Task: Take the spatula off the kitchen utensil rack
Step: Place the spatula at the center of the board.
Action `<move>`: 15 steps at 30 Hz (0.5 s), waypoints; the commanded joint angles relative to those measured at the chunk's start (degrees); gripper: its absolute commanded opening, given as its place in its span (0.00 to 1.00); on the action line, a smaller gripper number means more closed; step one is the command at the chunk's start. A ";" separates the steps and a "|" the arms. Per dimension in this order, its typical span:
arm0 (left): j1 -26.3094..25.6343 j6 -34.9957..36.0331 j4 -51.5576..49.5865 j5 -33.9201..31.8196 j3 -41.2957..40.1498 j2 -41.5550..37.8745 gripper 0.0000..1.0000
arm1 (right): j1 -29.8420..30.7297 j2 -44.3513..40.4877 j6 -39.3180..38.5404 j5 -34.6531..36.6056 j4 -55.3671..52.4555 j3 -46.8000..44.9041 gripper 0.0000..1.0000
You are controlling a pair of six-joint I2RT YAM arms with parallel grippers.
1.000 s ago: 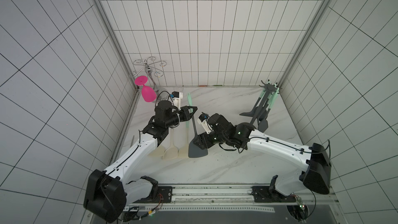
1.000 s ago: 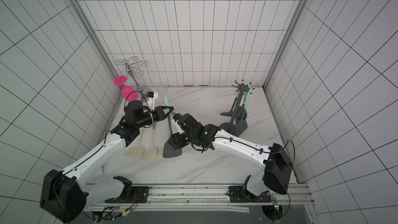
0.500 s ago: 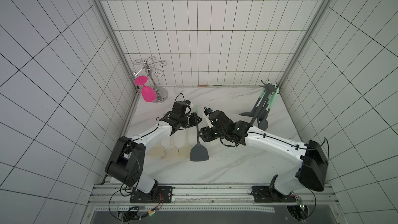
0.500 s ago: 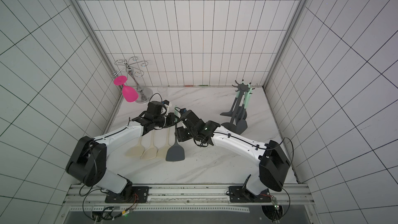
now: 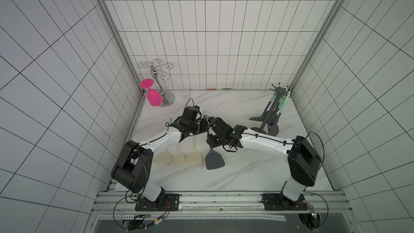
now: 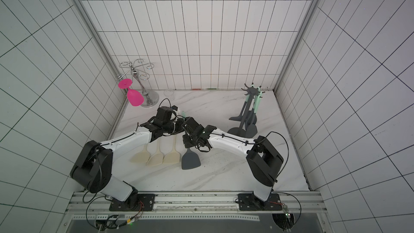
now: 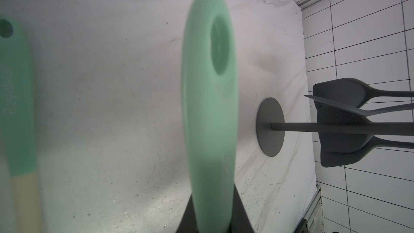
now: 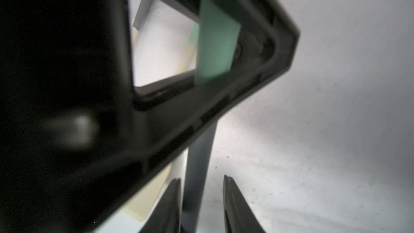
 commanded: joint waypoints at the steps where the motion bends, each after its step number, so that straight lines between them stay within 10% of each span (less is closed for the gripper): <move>1: 0.24 0.38 1.61 0.25 -0.92 -2.35 0.00 | 0.12 0.73 -0.09 1.33 0.65 3.01 0.17; 7: 1.51 2.59 -0.33 2.29 -1.59 -3.02 0.00 | 0.11 1.13 -0.34 0.03 0.56 2.83 0.00; 12: 2.29 9.31 -10.01 -8.63 -0.11 -9.27 0.59 | -0.23 1.65 0.84 1.43 0.45 0.91 0.00; 15: 2.44 12.37 -14.78 -18.99 0.04 -15.32 0.66 | -0.88 3.46 2.84 2.45 -0.28 0.55 0.00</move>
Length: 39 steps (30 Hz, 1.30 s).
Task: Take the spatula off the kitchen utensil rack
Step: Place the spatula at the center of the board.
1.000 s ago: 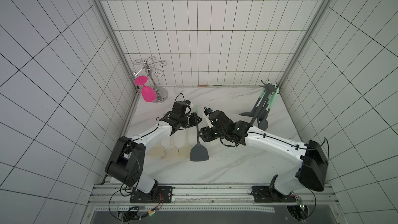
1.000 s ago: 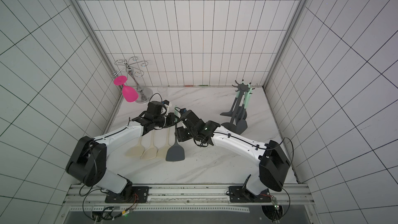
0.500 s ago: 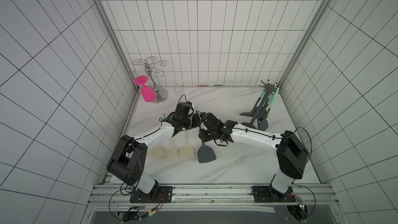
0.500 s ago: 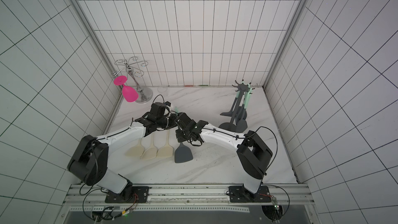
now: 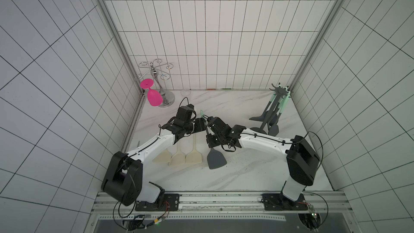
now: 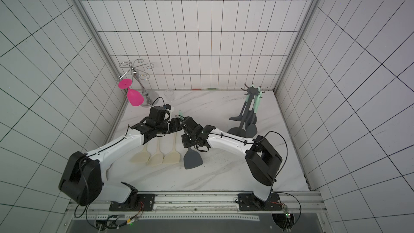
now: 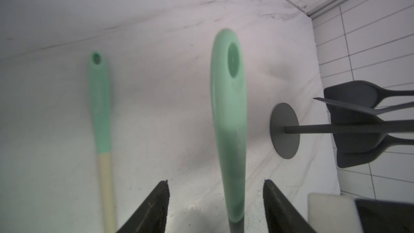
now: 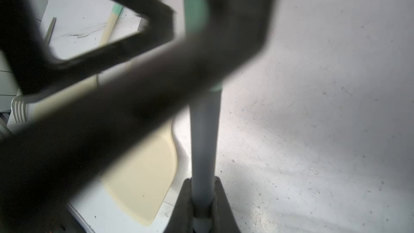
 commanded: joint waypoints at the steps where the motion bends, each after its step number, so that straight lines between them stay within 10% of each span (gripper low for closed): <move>1: 0.37 6.16 -6.56 -13.33 0.82 -7.38 0.66 | -0.93 3.18 2.44 2.24 -0.84 -0.09 0.00; 9: 0.64 6.65 -3.28 -22.80 -5.25 -21.25 0.66 | -2.43 10.76 6.81 2.40 -2.62 5.03 0.00; 29: 0.73 6.79 -3.82 -23.98 -6.08 -23.65 0.67 | -4.47 20.78 13.60 -4.32 1.13 14.23 0.00; 39: 0.86 6.73 -3.28 -22.74 -6.00 -22.50 0.67 | -4.87 16.52 11.64 -1.63 -0.89 13.43 0.49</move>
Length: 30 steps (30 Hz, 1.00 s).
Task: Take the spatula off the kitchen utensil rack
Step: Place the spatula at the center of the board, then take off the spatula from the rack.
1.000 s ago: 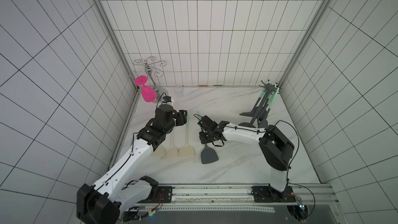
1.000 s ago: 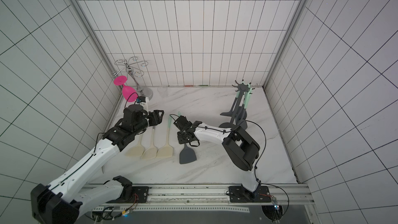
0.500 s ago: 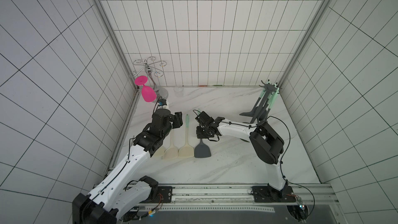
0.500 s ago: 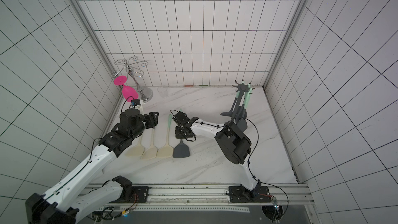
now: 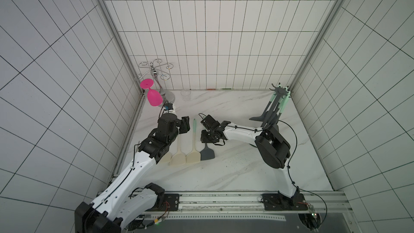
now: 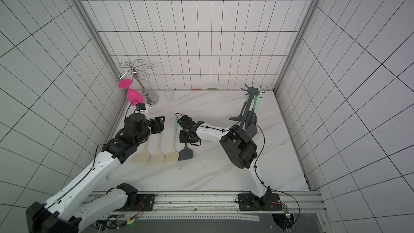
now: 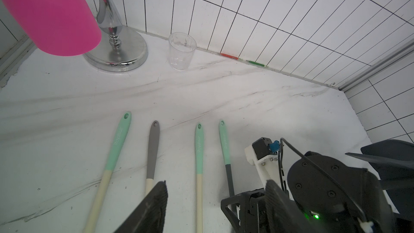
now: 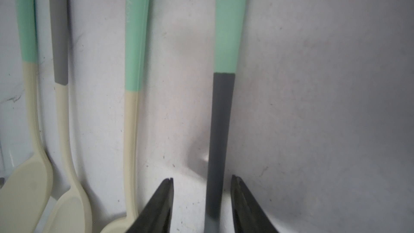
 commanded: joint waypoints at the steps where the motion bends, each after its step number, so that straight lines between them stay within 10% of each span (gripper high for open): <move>1: 0.27 0.72 1.07 0.63 -0.50 0.33 0.67 | -0.94 -4.47 -1.91 2.99 -2.88 1.27 0.50; 15: -0.52 2.57 8.34 11.01 0.52 5.13 0.66 | -0.77 -38.61 -22.27 6.14 -4.24 -8.70 0.53; 30: -23.22 11.18 19.36 15.63 24.89 31.97 0.66 | -10.47 -69.28 -32.78 31.86 -28.57 0.12 0.56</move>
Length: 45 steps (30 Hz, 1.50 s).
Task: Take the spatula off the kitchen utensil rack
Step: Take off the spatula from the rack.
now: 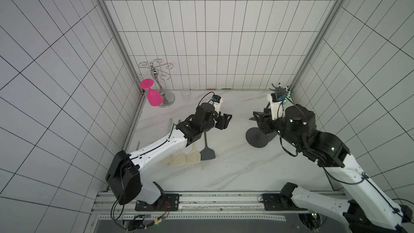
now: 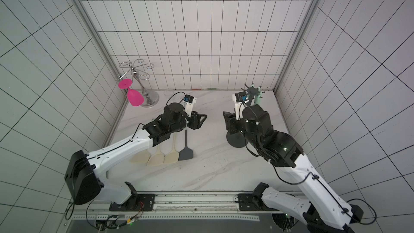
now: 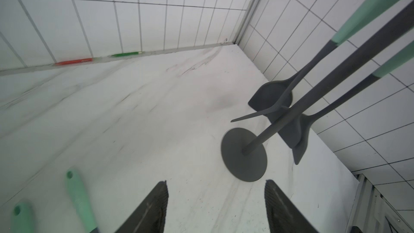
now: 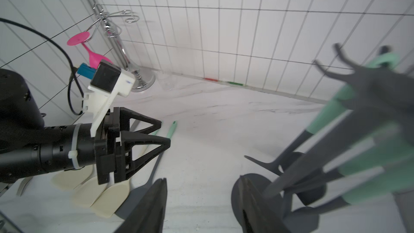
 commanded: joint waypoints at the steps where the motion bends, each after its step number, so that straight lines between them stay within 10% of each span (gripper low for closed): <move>1: -3.64 2.70 5.67 2.95 5.47 4.45 0.65 | -4.04 -3.23 -1.80 8.66 -6.92 6.11 0.57; 10: -12.37 4.45 12.90 4.14 19.10 17.33 0.64 | -10.95 -0.27 -2.78 17.62 -16.77 14.97 0.61; 22: -12.49 5.64 17.06 4.09 26.37 24.18 0.45 | -48.37 1.33 5.01 -34.00 -10.47 -2.99 0.58; 29: -11.60 5.54 15.45 4.77 31.71 28.57 0.38 | -49.47 -7.41 9.43 -38.05 15.62 -25.89 0.60; 45: -8.34 3.32 21.59 15.09 37.13 36.03 0.48 | -45.71 0.26 2.99 -32.53 31.62 -31.34 0.63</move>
